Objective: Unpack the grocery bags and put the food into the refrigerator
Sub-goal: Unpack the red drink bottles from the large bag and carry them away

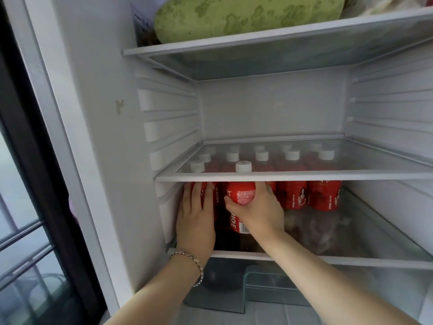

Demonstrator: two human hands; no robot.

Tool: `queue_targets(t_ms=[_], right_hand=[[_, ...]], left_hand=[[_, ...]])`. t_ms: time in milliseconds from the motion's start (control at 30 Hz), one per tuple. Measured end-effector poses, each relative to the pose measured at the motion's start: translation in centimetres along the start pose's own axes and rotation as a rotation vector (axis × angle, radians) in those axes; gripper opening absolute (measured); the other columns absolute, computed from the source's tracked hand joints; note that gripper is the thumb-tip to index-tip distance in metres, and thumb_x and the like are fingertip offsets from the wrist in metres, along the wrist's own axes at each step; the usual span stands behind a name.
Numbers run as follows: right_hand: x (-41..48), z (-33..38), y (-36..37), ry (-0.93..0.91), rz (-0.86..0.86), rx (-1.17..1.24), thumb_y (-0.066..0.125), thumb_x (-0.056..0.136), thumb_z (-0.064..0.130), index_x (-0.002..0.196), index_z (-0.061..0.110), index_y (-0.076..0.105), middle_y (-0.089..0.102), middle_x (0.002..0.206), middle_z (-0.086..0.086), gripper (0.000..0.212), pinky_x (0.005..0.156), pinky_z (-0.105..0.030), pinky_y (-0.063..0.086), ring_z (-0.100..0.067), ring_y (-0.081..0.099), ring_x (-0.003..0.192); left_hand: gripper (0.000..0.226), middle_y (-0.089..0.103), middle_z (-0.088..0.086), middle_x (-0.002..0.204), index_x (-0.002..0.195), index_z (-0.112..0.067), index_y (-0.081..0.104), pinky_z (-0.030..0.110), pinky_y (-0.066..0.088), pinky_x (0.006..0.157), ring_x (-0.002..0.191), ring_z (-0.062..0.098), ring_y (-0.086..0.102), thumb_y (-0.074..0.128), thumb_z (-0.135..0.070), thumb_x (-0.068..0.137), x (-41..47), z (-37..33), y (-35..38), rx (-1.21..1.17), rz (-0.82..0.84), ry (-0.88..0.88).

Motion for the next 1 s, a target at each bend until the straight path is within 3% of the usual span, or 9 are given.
queue_targets(t_ms=[167, 400, 500, 633, 700, 767, 833, 933, 1000], right_hand=[[1.7, 1.0, 2.4, -0.019, 0.104, -0.057, 0.06, 0.079, 0.058, 0.137, 0.021, 0.033, 0.05, 0.129, -0.002, 0.074, 0.09, -0.037, 0.051, -0.022, 0.054, 0.115], [0.0, 0.4, 2.3, 0.113, 0.426, -0.4, 0.051, 0.094, 0.034, 0.145, -0.002, -0.017, 0.036, 0.145, -0.016, 0.092, 0.101, -0.037, 0.044, -0.027, 0.048, 0.124], [0.2, -0.2, 2.3, 0.132, 0.454, -0.419, 0.053, 0.093, 0.025, 0.148, -0.001, -0.006, 0.037, 0.146, -0.015, 0.084, 0.107, -0.038, 0.039, -0.026, 0.044, 0.129], [0.2, -0.6, 1.3, 0.104, 0.493, -0.455, 0.051, 0.093, 0.027, 0.14, 0.007, 0.032, 0.054, 0.13, -0.011, 0.054, 0.1, -0.037, 0.045, -0.025, 0.052, 0.118], [-0.6, -0.5, 0.7, 0.069, 0.479, -0.502, 0.051, 0.091, 0.027, 0.125, 0.015, 0.048, 0.059, 0.12, -0.006, 0.035, 0.094, -0.035, 0.049, -0.022, 0.055, 0.109], [-1.6, 0.1, -0.3, 0.019, 0.456, -0.53, 0.052, 0.091, 0.025, 0.118, 0.019, 0.056, 0.061, 0.116, -0.002, 0.027, 0.087, -0.031, 0.05, -0.02, 0.057, 0.104], [-2.8, 1.5, -1.6, -0.071, 0.465, -0.48, 0.052, 0.092, 0.022, 0.109, 0.019, 0.064, 0.065, 0.11, 0.001, 0.021, 0.082, -0.03, 0.051, -0.018, 0.06, 0.098], [-5.7, 4.0, -3.2, -0.299, 0.608, -0.358, 0.053, 0.091, 0.02, 0.099, 0.019, 0.071, 0.069, 0.103, 0.001, 0.019, 0.085, -0.036, 0.052, -0.019, 0.063, 0.095], [-8.1, 5.2, -3.7, -0.418, 0.702, -0.324, 0.054, 0.091, 0.023, 0.096, 0.02, 0.071, 0.07, 0.1, 0.0, 0.017, 0.083, -0.04, 0.052, -0.021, 0.063, 0.093]], left_hand=[[0.095, 0.057, 0.02, 0.126, 0.129, -0.006, 0.046, 0.047, 0.048, 0.088, 0.112, 0.041, 0.058, 0.084, 0.003, 0.041, 0.1, 0.0, 0.3, -0.015, 0.035, -0.001], [0.078, 0.052, 0.021, 0.116, 0.119, 0.004, 0.055, 0.042, 0.055, 0.078, 0.109, 0.036, 0.051, 0.08, 0.005, 0.045, -0.2, -0.1, -0.3, -0.054, 0.054, -0.064], [0.078, 0.061, 0.025, 0.109, 0.121, 0.006, 0.044, 0.04, 0.057, 0.076, 0.102, 0.037, 0.063, 0.078, -0.005, 0.052, -0.2, -0.4, -0.7, 0.035, 0.211, -0.013], [0.091, 0.055, 0.027, 0.118, 0.127, 0.01, 0.038, 0.039, 0.058, 0.075, 0.106, 0.039, 0.061, 0.082, -0.013, 0.051, -0.4, -0.2, -1.1, 0.026, 0.357, -0.054], [0.087, 0.041, 0.03, 0.137, 0.137, 0.011, 0.03, 0.04, 0.051, 0.092, 0.125, 0.039, 0.046, 0.076, -0.014, 0.068, -0.6, -0.5, -3.1, 0.043, 0.422, -0.053], [0.07, 0.013, 0.022, 0.153, 0.146, 0.001, 0.017, 0.041, 0.024, 0.114, 0.142, 0.033, 0.015, 0.054, -0.013, 0.089, -1.1, -0.7, -4.5, 0.153, 0.524, -0.009], [0.052, 0.025, 0.014, 0.15, 0.138, -0.007, 0.039, 0.043, 0.011, 0.118, 0.142, 0.029, 0.013, 0.053, -0.016, 0.089, -2.4, -0.5, -6.3, 0.208, 0.592, 0.111], [0.023, 0.066, 0.003, 0.101, 0.088, -0.017, 0.072, 0.032, 0.043, 0.096, 0.109, 0.024, 0.057, 0.074, -0.022, 0.066, -5.5, -0.8, -10.5, 0.201, 0.514, 0.229], [0.02, 0.063, 0.002, 0.103, 0.096, -0.016, 0.068, 0.031, 0.044, 0.087, 0.104, 0.023, 0.056, 0.064, -0.019, 0.076, -8.2, -0.8, -13.5, 0.185, 0.543, 0.096]])
Point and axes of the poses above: each hand's wrist, its own x-axis towards the middle knuckle, its own y-axis out of the palm, z = x × y, the point moved 1 cm from there along x, towards the middle knuckle
